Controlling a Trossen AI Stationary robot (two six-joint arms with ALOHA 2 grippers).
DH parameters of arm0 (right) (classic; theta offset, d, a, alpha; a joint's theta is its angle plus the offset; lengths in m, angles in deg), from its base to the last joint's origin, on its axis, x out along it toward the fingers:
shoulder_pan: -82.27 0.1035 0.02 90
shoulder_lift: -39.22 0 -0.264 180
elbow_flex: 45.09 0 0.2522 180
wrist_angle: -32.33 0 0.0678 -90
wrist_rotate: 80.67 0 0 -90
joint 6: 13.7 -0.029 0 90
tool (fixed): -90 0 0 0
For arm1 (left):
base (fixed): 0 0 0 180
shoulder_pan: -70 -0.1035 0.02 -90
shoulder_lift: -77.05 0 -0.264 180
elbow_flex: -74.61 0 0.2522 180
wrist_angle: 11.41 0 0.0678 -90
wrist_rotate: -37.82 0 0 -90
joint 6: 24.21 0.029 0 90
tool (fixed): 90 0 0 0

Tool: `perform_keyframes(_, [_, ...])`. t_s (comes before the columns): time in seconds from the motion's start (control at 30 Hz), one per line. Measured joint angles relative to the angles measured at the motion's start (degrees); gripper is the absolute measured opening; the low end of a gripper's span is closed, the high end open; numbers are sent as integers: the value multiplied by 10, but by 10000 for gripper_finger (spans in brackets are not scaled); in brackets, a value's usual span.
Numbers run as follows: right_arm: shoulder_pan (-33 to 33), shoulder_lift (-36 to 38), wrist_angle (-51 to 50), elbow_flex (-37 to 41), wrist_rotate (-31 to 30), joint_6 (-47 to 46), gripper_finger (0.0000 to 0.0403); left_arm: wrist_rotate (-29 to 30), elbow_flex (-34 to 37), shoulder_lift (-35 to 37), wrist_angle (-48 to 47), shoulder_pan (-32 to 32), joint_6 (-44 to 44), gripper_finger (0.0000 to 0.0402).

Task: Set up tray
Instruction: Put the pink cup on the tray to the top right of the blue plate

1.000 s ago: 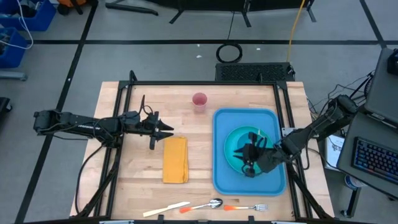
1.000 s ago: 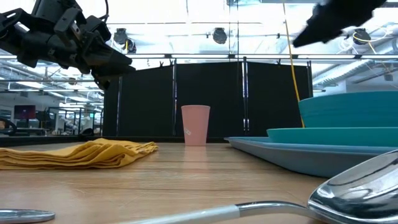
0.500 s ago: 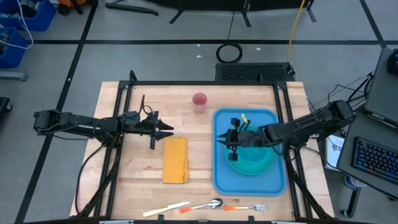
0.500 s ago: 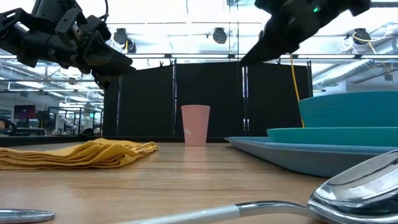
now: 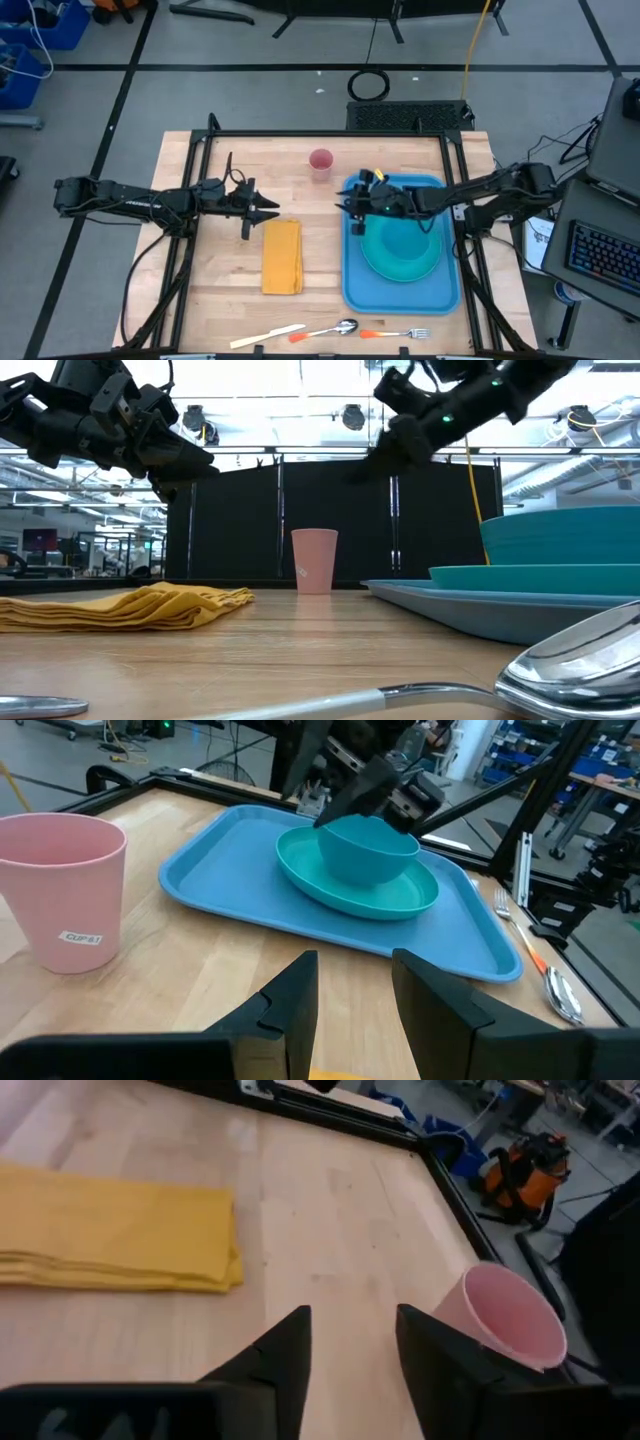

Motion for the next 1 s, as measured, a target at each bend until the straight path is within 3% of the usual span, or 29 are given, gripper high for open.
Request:
perform_keyframes(0.17, [-25,-55,-65,-93,-1,14,163,2,0,0,0,0,4,134])
perform_keyframes(0.4, [-69,-144,-251,-252,3,17,161,15,0,0,2,-2,14,134])
perform_keyframes(0.5, [-94,-171,-285,-293,29,12,161,16,0,0,4,-2,15,134])
perform_keyframes(0.83, [-154,-205,-332,-344,120,-1,158,15,0,0,12,-13,29,134])
perform_keyframes(1.0, [-172,-204,-344,-344,121,6,159,16,0,0,22,-27,38,134])
